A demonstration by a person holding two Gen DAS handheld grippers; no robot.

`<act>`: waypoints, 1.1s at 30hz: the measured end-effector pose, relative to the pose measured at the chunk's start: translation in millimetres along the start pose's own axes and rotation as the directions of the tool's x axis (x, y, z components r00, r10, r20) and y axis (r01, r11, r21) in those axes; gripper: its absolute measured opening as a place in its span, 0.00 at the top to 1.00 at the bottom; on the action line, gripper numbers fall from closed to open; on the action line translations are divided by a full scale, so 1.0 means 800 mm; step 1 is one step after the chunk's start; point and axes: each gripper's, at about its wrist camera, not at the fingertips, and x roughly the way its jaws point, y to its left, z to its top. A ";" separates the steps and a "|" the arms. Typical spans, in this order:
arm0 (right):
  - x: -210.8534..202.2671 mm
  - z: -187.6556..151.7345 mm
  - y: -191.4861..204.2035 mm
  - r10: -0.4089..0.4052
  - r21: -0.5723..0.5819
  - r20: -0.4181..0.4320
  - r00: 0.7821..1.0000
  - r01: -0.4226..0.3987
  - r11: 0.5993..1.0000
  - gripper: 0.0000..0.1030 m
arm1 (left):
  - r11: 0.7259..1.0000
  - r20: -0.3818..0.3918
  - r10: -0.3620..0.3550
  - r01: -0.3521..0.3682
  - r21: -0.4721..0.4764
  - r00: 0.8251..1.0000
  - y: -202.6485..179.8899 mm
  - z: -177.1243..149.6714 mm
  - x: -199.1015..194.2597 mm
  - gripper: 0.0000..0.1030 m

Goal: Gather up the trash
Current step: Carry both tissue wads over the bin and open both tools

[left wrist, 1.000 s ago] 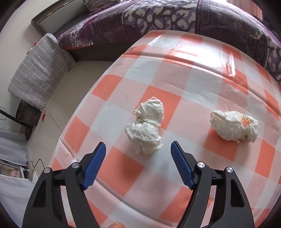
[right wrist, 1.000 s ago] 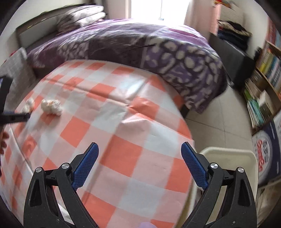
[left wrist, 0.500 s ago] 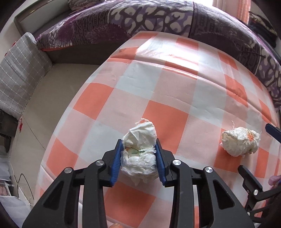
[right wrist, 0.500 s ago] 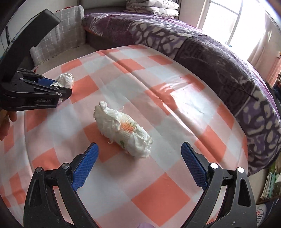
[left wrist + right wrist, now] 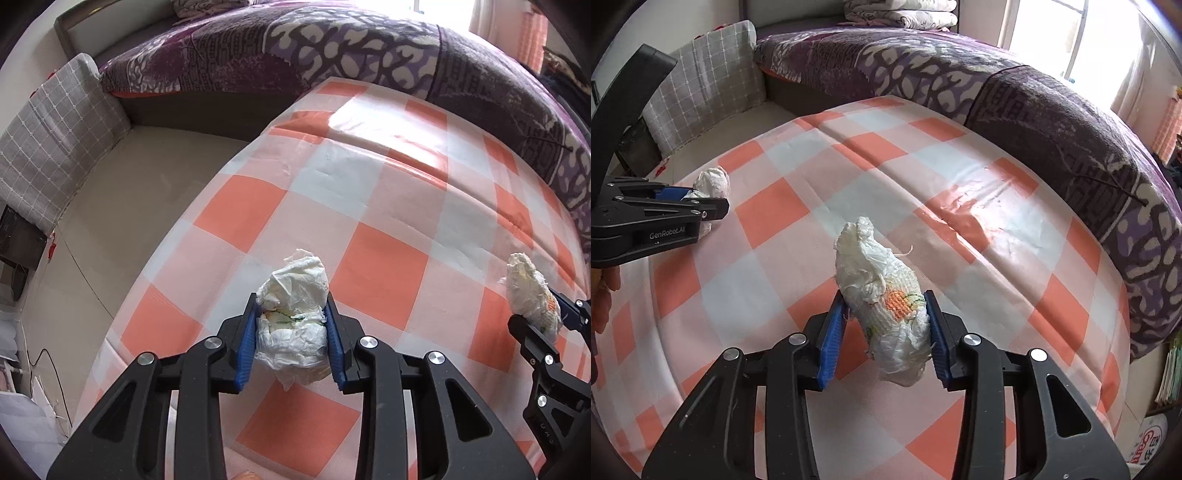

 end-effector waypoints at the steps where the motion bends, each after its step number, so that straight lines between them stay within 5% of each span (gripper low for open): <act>1: -0.005 0.000 -0.002 -0.005 0.012 0.007 1.000 0.005 1.000 0.62 | 1.000 0.009 0.004 -0.004 -0.006 1.000 0.001 0.001 -0.005 0.68; 19: -0.155 -0.032 -0.056 -0.142 0.217 0.154 0.978 0.107 0.970 0.62 | 0.995 0.180 0.060 -0.044 -0.089 0.982 -0.008 -0.017 -0.155 0.68; 27: -0.210 -0.075 -0.101 -0.219 0.356 0.167 0.961 0.148 0.923 0.62 | 0.993 0.227 0.075 -0.052 -0.104 0.971 -0.043 -0.049 -0.213 0.68; 33: -0.229 -0.118 -0.144 -0.262 0.469 0.127 0.957 0.174 0.866 0.61 | 0.988 0.229 0.030 0.006 -0.151 0.973 -0.073 -0.074 -0.235 0.68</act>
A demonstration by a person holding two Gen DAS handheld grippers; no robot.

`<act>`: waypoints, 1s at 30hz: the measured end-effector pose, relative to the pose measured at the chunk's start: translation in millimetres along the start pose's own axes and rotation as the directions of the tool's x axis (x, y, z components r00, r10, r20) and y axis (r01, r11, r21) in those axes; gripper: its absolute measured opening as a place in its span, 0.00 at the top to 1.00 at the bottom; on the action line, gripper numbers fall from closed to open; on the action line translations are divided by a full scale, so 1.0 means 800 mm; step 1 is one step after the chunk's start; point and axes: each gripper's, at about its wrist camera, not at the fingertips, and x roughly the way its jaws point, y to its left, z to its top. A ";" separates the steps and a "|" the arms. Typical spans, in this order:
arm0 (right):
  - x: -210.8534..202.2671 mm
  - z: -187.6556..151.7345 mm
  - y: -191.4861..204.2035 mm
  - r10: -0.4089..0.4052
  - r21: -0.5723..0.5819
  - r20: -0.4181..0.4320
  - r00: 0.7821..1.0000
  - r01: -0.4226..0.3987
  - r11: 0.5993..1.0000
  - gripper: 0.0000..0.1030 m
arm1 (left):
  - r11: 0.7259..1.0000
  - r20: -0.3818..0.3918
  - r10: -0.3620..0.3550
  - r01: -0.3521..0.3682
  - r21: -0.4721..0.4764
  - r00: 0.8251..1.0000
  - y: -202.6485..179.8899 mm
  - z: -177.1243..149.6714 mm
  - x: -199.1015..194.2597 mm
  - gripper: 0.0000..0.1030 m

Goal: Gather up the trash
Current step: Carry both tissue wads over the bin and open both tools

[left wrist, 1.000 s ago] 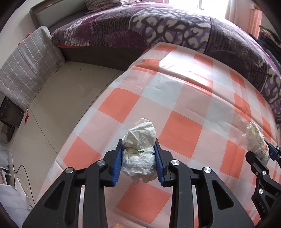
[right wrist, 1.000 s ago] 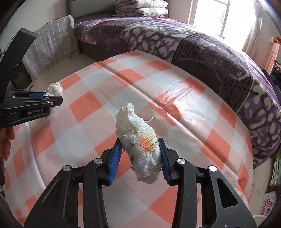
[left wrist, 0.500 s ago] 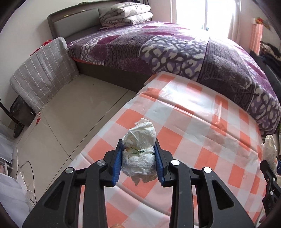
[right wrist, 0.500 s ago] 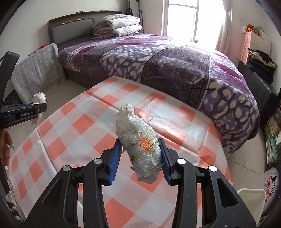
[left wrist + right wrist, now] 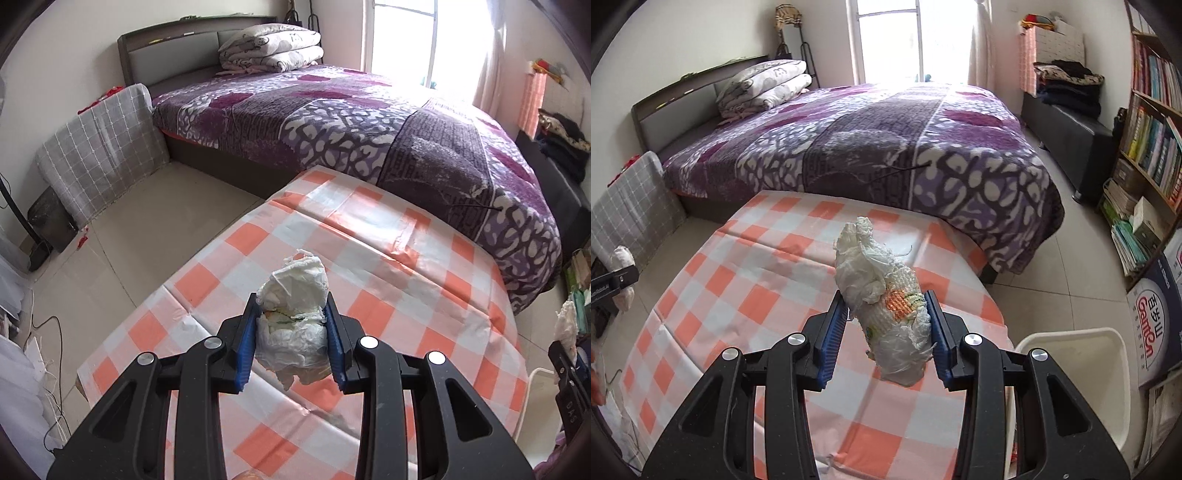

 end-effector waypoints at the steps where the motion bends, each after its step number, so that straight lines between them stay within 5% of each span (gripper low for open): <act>1: -0.001 -0.002 -0.006 -0.006 0.011 -0.001 1.000 0.006 1.000 0.61 | 1.000 -0.001 -0.008 0.008 -0.005 1.000 -0.005 -0.005 -0.002 0.68; 12: -0.003 -0.028 -0.085 -0.090 0.091 0.005 0.996 0.089 0.992 0.61 | 0.998 0.010 -0.040 0.040 0.042 0.999 -0.068 -0.044 0.004 0.68; 30: -0.051 -0.032 -0.202 -0.180 0.263 0.029 0.983 0.166 0.950 0.61 | 0.973 0.059 -0.166 0.154 0.172 0.984 -0.190 -0.066 -0.051 0.68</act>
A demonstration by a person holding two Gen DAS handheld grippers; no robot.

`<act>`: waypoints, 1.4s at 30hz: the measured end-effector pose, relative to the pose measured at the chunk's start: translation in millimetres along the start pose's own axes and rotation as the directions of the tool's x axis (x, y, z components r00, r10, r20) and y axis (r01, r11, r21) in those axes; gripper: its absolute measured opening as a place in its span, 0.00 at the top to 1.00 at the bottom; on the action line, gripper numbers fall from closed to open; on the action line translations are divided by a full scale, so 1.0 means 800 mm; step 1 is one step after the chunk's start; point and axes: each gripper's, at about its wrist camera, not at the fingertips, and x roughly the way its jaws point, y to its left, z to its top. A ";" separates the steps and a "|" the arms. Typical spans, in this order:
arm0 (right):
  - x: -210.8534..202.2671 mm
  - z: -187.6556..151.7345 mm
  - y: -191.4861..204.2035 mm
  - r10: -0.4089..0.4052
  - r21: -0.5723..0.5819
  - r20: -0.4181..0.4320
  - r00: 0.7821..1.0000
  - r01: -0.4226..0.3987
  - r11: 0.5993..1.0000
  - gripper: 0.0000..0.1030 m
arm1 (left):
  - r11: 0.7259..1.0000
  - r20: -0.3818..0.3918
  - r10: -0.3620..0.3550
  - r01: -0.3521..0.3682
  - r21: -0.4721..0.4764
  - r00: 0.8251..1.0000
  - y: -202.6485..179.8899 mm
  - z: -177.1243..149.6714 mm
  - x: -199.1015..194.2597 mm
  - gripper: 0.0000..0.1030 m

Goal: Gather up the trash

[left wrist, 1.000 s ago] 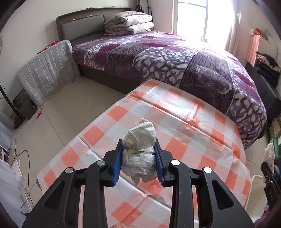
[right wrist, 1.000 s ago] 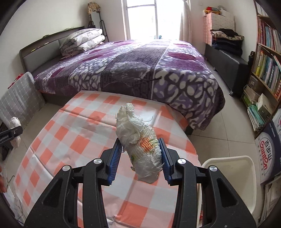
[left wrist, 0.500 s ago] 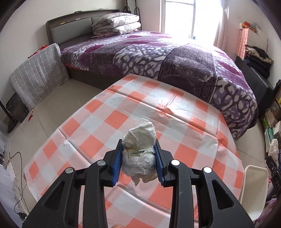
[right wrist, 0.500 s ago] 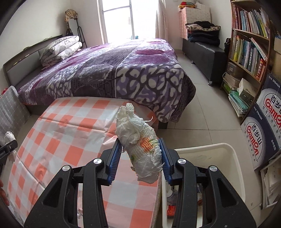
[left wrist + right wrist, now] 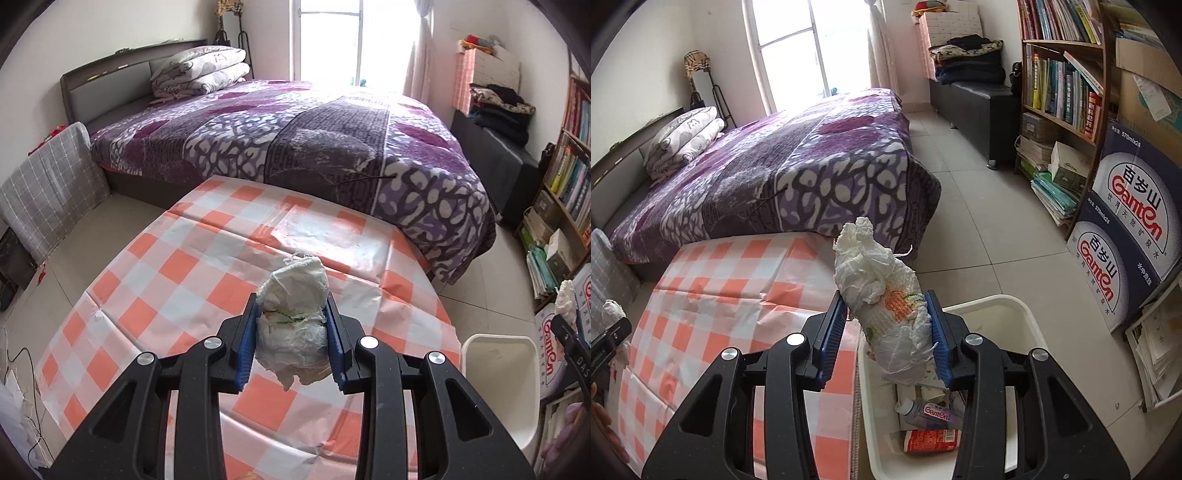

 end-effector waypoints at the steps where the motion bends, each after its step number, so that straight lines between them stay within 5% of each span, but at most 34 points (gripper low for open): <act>1: -0.001 0.000 -0.005 -0.005 0.008 -0.003 1.000 0.005 1.000 0.60 | 1.000 0.001 -0.008 0.008 0.010 1.000 -0.007 -0.001 -0.001 0.67; 9: 0.001 0.000 -0.063 -0.055 0.106 -0.065 0.996 0.062 0.992 0.52 | 0.993 -0.005 -0.078 0.078 0.087 0.997 -0.066 -0.014 -0.012 0.67; 13: -0.010 -0.001 -0.085 -0.084 0.126 -0.045 0.995 0.089 0.988 0.37 | 0.987 -0.021 -0.117 0.119 0.106 0.993 -0.093 -0.019 -0.015 0.67; 25: -0.038 -0.001 -0.162 -0.143 0.215 -0.017 0.990 0.143 0.966 0.25 | 0.962 -0.070 -0.200 0.209 0.175 0.977 -0.169 -0.043 -0.024 0.67; 32: -0.057 -0.008 -0.199 -0.176 0.290 0.005 0.984 0.167 0.942 0.19 | 0.901 -0.178 -0.324 0.360 0.240 0.929 -0.224 -0.075 -0.027 0.65; 36: -0.068 -0.011 -0.205 -0.208 0.299 0.034 0.977 0.189 0.935 0.17 | 0.851 -0.235 -0.389 0.445 0.278 0.891 -0.239 -0.094 -0.033 0.40; 40: -0.081 -0.014 -0.187 -0.248 0.239 0.076 0.966 0.224 0.945 0.08 | 0.863 -0.182 -0.386 0.424 0.275 0.904 -0.226 -0.097 -0.053 0.23; 42: -0.094 -0.022 -0.175 -0.284 0.226 0.106 0.953 0.255 0.940 0.07 | 0.883 -0.121 -0.348 0.369 0.290 0.930 -0.214 -0.098 -0.066 0.21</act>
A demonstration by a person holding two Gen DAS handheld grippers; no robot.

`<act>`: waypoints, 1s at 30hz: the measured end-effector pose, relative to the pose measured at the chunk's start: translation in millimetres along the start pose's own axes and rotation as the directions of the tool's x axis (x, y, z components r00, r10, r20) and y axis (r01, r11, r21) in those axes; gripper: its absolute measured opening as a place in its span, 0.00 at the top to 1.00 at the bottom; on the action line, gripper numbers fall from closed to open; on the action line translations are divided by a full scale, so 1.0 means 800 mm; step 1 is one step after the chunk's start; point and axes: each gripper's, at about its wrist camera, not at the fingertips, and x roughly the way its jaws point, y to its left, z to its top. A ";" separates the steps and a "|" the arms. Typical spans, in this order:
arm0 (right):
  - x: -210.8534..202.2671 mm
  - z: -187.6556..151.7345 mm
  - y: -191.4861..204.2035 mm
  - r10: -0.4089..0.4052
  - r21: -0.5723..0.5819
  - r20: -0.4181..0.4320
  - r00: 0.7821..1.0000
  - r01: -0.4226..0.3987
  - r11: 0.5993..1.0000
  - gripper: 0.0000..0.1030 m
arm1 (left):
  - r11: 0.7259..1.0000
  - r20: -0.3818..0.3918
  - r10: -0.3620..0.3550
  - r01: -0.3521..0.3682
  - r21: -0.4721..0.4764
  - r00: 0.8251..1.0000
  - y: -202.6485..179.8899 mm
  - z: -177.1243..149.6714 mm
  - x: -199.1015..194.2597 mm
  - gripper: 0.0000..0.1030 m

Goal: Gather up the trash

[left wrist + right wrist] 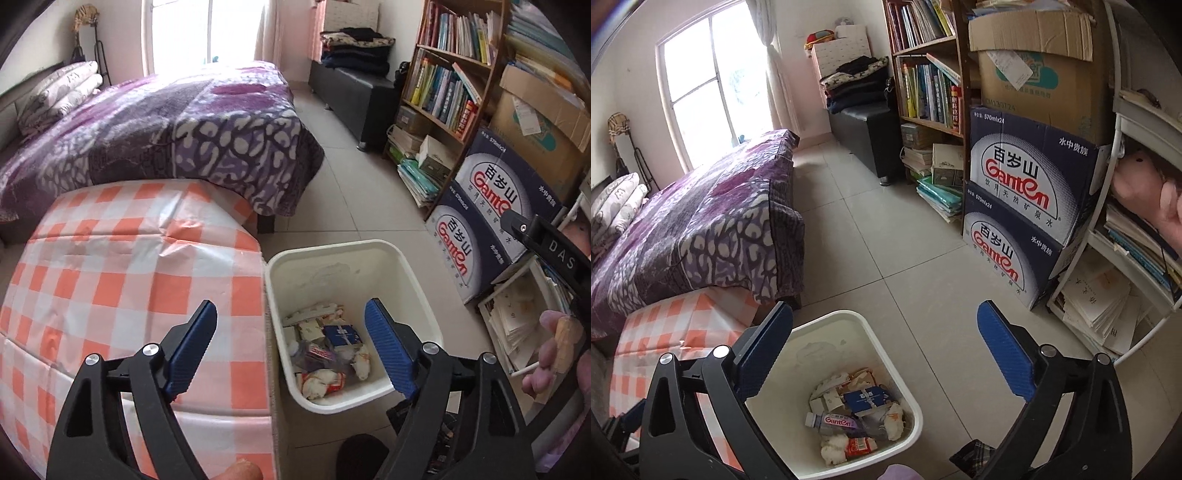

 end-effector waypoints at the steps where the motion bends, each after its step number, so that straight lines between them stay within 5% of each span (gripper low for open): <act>1: -0.008 -0.004 0.002 -0.019 -0.005 0.019 1.000 0.019 1.000 0.07 | 0.999 0.036 0.053 -0.053 0.010 0.998 0.002 -0.004 -0.009 0.17; 6: -0.038 -0.033 0.022 -0.074 -0.063 0.071 0.995 0.078 0.995 0.07 | 0.963 0.219 0.260 -0.268 0.007 0.940 0.011 -0.032 -0.052 0.07; 12: -0.054 -0.073 0.044 -0.079 -0.121 0.072 0.994 0.088 0.989 0.07 | 0.937 0.279 0.350 -0.340 -0.085 0.894 0.037 -0.053 -0.073 0.07; 30: -0.049 -0.120 0.078 -0.052 -0.227 0.068 0.996 0.066 0.972 0.07 | 0.926 0.161 0.373 -0.354 -0.133 0.914 0.070 -0.087 -0.043 0.07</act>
